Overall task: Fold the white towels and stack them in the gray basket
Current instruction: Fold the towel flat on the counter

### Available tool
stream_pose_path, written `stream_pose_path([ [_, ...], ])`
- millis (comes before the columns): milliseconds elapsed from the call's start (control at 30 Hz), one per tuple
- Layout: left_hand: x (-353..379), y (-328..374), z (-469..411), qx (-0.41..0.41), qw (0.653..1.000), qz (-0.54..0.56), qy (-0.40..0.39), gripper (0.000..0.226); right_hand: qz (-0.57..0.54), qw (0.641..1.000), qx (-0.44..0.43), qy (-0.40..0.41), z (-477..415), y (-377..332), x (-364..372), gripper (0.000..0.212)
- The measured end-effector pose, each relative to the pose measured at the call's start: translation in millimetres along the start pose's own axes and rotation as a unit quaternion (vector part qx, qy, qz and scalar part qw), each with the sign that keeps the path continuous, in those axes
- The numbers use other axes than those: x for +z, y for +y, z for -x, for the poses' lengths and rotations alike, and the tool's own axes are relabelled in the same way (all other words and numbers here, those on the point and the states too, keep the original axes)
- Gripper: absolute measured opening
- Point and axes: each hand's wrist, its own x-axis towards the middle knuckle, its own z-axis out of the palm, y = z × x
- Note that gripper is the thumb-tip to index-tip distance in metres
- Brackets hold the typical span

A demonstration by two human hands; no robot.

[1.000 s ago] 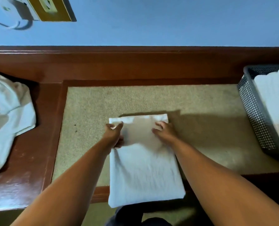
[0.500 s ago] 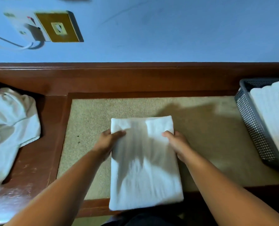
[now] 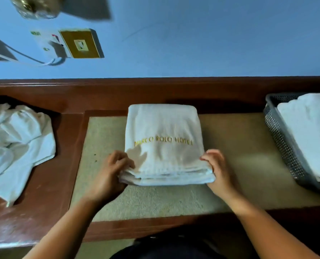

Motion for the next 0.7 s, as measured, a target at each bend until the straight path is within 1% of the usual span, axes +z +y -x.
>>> stream_pose_path([
  [33, 22, -11, 20, -0.035, 0.997, -0.036, -0.066, 0.048, 0.036, 0.995, 0.041, -0.080, 23, 8, 14, 0.056],
  [67, 40, -19, 39, -0.074, 0.985, -0.071, -0.141, 0.050, 0.067, 0.979, 0.087, -0.172, 44, 15, 27, 0.061],
  [100, 55, -26, 58, -0.110, 0.966, -0.097, -0.212, 0.050, 0.081, 0.954, 0.126, -0.260, 63, 18, 38, 0.063],
  [133, 66, -30, 73, -0.150, 0.948, -0.091, -0.266, 0.047, 0.071, 0.932, 0.160, -0.317, 79, 19, 46, 0.064],
  [167, 74, -31, 84, -0.189, 0.939, -0.055, -0.283, 0.043, 0.050, 0.921, 0.191, -0.335, 91, 18, 50, 0.065],
  [200, 80, -27, 90, -0.227, 0.936, -0.015, -0.270, 0.035, 0.035, 0.919, 0.217, -0.328, 98, 15, 54, 0.066],
  [267, 85, -18, 89, -0.309, 0.931, 0.049, -0.190, 0.022, 0.004, 0.929, 0.266, -0.257, 103, 5, 61, 0.057],
  [300, 89, -16, 84, -0.352, 0.922, 0.074, -0.143, 0.018, -0.026, 0.927, 0.306, -0.216, 100, -1, 64, 0.053],
  [333, 92, -14, 78, -0.395, 0.908, 0.097, -0.103, 0.017, -0.067, 0.912, 0.363, -0.180, 95, -5, 68, 0.051],
  [367, 94, -15, 73, -0.436, 0.888, 0.126, -0.073, 0.023, -0.107, 0.888, 0.420, -0.154, 87, -8, 73, 0.049],
  [400, 95, -16, 66, -0.472, 0.866, 0.159, -0.049, 0.030, -0.139, 0.863, 0.465, -0.141, 78, -10, 76, 0.048],
  [433, 96, -17, 61, -0.502, 0.843, 0.191, -0.031, 0.036, -0.159, 0.846, 0.489, -0.140, 70, -11, 79, 0.045],
  [467, 97, -18, 56, -0.525, 0.825, 0.207, -0.029, 0.038, -0.173, 0.835, 0.503, -0.143, 65, -11, 82, 0.042],
  [533, 97, -21, 49, -0.538, 0.813, 0.214, -0.066, 0.031, -0.183, 0.822, 0.519, -0.148, 55, -12, 83, 0.034],
  [633, 92, -24, 49, -0.529, 0.797, 0.278, -0.094, 0.019, -0.189, 0.821, 0.515, -0.158, 50, -11, 78, 0.021],
  [667, 89, -25, 51, -0.527, 0.792, 0.292, -0.100, 0.018, -0.187, 0.822, 0.509, -0.173, 51, -10, 74, 0.018],
  [700, 87, -27, 55, -0.522, 0.795, 0.286, -0.118, 0.017, -0.182, 0.821, 0.505, -0.193, 54, -9, 70, 0.018],
])
